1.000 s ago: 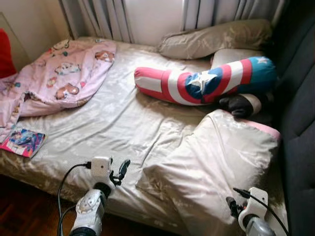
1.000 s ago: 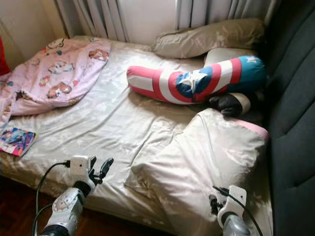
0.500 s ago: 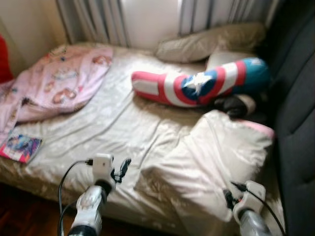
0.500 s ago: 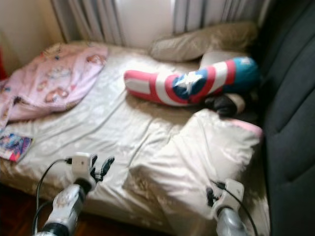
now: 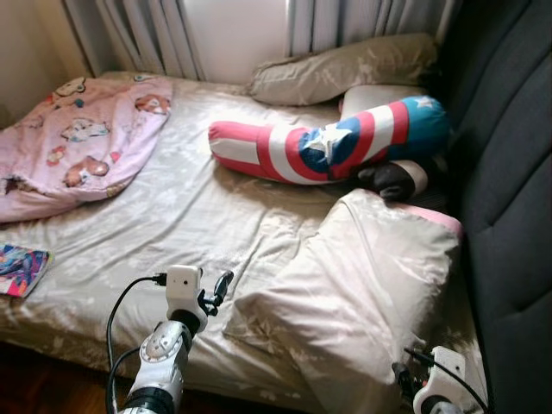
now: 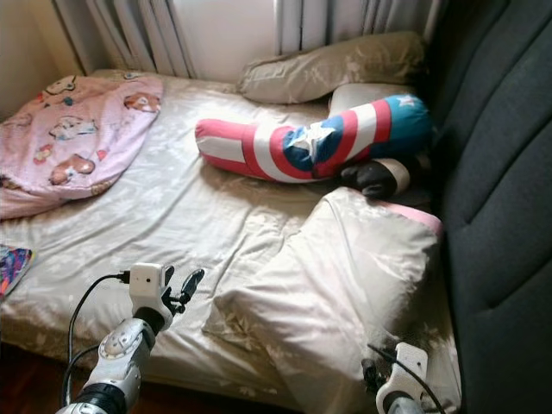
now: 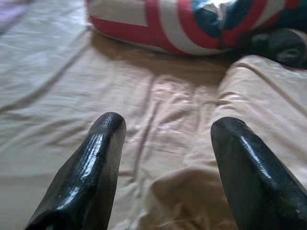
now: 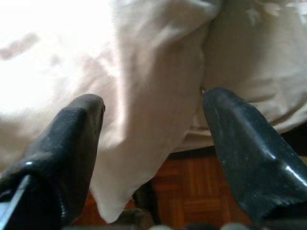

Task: Clean up the room

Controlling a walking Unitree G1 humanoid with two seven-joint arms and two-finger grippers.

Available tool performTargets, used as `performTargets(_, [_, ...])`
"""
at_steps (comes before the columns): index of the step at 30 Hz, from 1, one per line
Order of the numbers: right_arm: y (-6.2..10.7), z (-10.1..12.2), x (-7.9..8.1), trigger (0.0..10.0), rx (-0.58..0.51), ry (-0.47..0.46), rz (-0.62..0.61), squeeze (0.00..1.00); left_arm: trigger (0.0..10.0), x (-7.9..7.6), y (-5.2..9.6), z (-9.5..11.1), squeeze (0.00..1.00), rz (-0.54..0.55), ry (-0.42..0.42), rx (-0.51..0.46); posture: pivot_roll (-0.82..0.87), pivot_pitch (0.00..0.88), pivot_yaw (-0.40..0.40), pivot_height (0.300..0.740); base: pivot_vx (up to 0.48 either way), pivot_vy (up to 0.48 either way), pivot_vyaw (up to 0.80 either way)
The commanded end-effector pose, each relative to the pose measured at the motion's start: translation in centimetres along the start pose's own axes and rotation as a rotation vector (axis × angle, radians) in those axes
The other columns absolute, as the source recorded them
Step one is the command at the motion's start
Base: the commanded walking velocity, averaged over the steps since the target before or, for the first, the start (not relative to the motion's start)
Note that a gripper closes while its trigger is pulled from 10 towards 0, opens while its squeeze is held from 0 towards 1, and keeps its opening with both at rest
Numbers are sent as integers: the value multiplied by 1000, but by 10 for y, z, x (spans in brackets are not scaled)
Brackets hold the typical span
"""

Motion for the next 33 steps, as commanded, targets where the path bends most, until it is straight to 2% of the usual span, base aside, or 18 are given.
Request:
performTargets(1, [-6, 24, 28, 10000, -100, 30, 66, 0, 10000, 3, 6, -3, 0, 14, 2, -5, 94, 27, -45, 740, 0, 0, 0])
performTargets(2, [-6, 24, 28, 10000, -100, 30, 66, 0, 10000, 3, 6, -3, 0, 14, 2, -5, 94, 27, -45, 740, 0, 0, 0])
performTargets(3, [-10, 51, 54, 10000, -198, 59, 103, 0, 10000, 6, 9, -5, 0, 30, 6, 0, 95, 34, -46, 740, 0, 0, 0])
performTargets(4, [-10, 57, 58, 10000, -224, 71, 108, 0, 10000, 7, 11, -6, 0, 37, 9, 0, 102, 44, -47, 740, 0, 0, 0])
performTargets(6, [-9, 75, 62, 10000, -295, 68, 106, 0, 10000, 7, 15, -8, 0, 47, 13, -4, 108, 50, -42, 740, 0, 0, 0])
performTargets(9, [-8, 85, 66, 10000, -332, 60, 117, 0, 10000, 8, 16, -8, 0, 46, 15, -7, 82, 64, -31, 740, 0, 0, 0])
performTargets(14, [-4, 99, 81, 10000, -404, 36, 167, 0, 10000, 4, 14, -6, 0, 19, 27, -5, 52, 54, -8, 740, 0, 0, 0])
performTargets(21, [-1, 109, 79, 10000, -458, 12, 139, 0, 10000, -3, 6, 3, 0, -20, -11, -10, 39, 58, 3, 740, 0, 0, 0])
performTargets(26, [9, 123, 69, 10000, -554, 52, 123, 0, 10000, -10, 12, 14, 0, -45, -56, -68, 41, 53, -5, 740, 0, 0, 0])
performTargets(28, [22, 132, 66, 10000, -628, 97, 137, 0, 10000, -10, 19, 25, 0, -34, -77, -114, 43, 53, -6, 740, 0, 0, -344])
performTargets(31, [35, 137, 68, 10000, -673, 144, 171, 0, 10000, -7, 25, 35, 0, -20, -90, -145, 44, 54, -7, 740, 0, 0, -729])
performTargets(33, [37, 138, 68, 10000, -682, 155, 174, 0, 10000, -7, 26, 36, 0, -25, -102, -150, 43, 51, -8, 740, 0, 0, -744])
Point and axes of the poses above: a point about 5 cm out from each wrist's last joint towards the gripper, its own y axis pointing back from the gripper into the wrist, its own z axis along the axis of the wrist's last joint, x = y × z, the point moved 6 cm from there along -y, pointing out of the wrist towards the gripper, and after that the axes turned 2 degrees about -y, right-handed, at the moved point
